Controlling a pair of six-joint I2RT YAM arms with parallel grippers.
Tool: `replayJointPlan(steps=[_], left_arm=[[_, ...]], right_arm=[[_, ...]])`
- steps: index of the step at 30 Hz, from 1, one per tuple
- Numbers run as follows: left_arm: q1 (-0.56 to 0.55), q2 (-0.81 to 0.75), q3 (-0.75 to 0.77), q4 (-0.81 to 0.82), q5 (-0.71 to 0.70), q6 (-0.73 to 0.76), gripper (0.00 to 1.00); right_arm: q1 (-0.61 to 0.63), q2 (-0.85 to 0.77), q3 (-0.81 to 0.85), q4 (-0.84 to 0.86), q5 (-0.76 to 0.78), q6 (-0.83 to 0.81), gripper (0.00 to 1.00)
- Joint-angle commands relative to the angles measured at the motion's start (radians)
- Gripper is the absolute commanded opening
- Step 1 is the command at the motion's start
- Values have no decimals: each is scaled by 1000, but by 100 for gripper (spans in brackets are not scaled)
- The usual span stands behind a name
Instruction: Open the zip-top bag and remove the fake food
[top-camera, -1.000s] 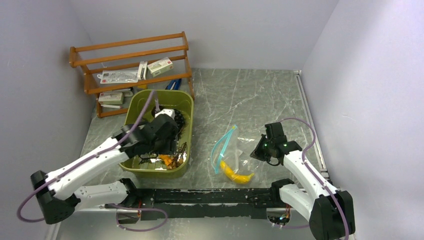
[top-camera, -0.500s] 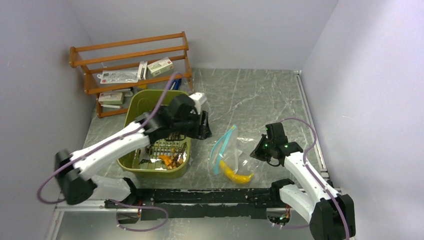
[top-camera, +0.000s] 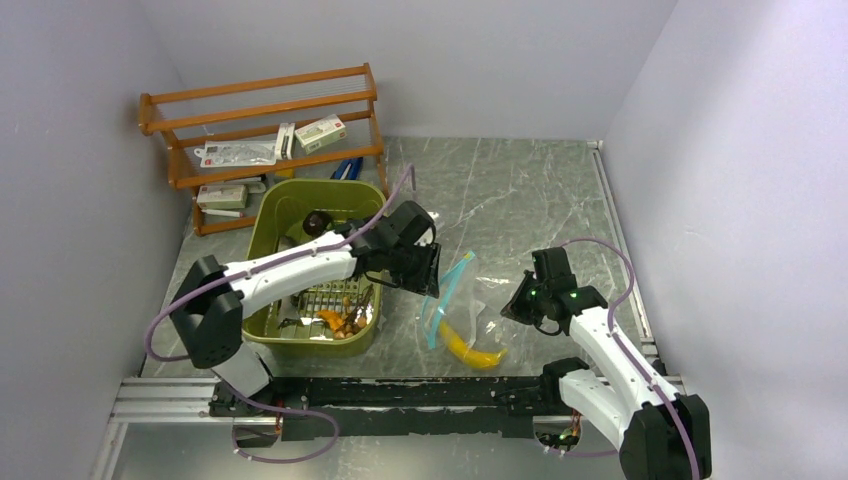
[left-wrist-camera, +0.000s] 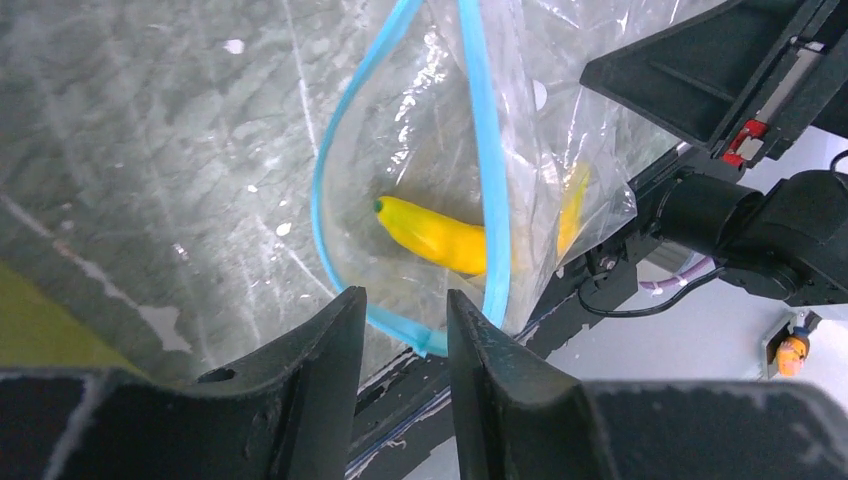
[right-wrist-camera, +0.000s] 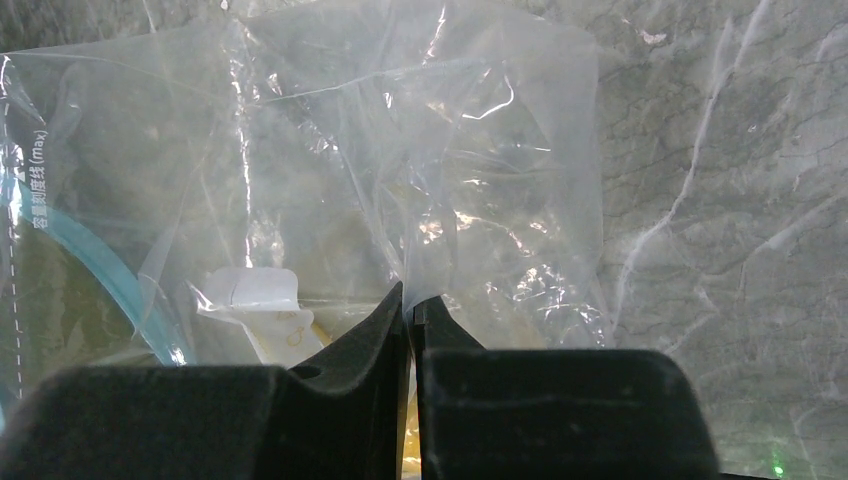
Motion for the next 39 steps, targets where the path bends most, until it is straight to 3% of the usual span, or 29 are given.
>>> replayJointPlan(steps=[1,8,15,20,23,35,39], left_arm=[[-34,89,49,44,91,4,45],[-90,180,51,75,129,-4,46],[-131,190,-43,240,187,-81,52],[-184,220,27,156,119,35,56],[-202,228,19,163,149,97,56],[-279,251,-37,191,-52,182,56],[-303,239,-36,202,-119,177,56]], right_arm=[[-4,8,-4,11,-11,0,5],[-4,15,36,-10,12,-17,5],[-4,10,41,31,-28,-1,6],[-3,35,57,49,-44,-3,7],[-4,41,67,50,-27,-19,8],[-4,156,147,80,-75,-129,11],[-4,148,153,13,-16,-153,15]])
